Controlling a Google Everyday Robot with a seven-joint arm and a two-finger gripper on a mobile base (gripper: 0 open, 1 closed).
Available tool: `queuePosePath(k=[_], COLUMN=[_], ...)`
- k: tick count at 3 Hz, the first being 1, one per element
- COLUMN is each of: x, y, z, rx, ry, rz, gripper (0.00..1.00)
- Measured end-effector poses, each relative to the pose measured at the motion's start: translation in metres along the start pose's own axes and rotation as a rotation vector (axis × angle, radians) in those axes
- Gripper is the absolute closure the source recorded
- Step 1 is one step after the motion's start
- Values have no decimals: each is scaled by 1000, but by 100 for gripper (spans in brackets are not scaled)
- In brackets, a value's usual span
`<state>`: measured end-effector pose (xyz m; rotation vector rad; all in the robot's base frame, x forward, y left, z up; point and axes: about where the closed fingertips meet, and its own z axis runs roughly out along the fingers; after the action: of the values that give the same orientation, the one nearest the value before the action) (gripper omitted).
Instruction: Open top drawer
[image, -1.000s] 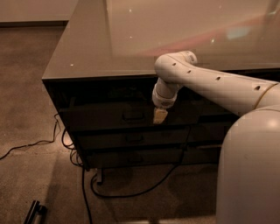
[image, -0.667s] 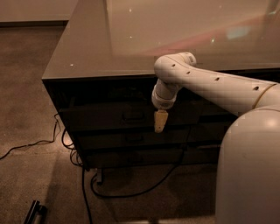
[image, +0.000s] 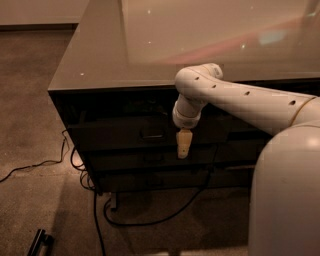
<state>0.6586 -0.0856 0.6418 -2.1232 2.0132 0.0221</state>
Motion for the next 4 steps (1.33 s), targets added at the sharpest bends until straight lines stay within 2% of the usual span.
queuePosePath(k=[1, 2, 3, 4], x=[3, 4, 10, 9], y=[16, 38, 62, 61], z=[3, 0, -6, -14], rx=[-20, -30, -31, -31], ry=[23, 45, 60, 60], rz=[-7, -18, -6, -5], gripper=[0, 11, 26, 50])
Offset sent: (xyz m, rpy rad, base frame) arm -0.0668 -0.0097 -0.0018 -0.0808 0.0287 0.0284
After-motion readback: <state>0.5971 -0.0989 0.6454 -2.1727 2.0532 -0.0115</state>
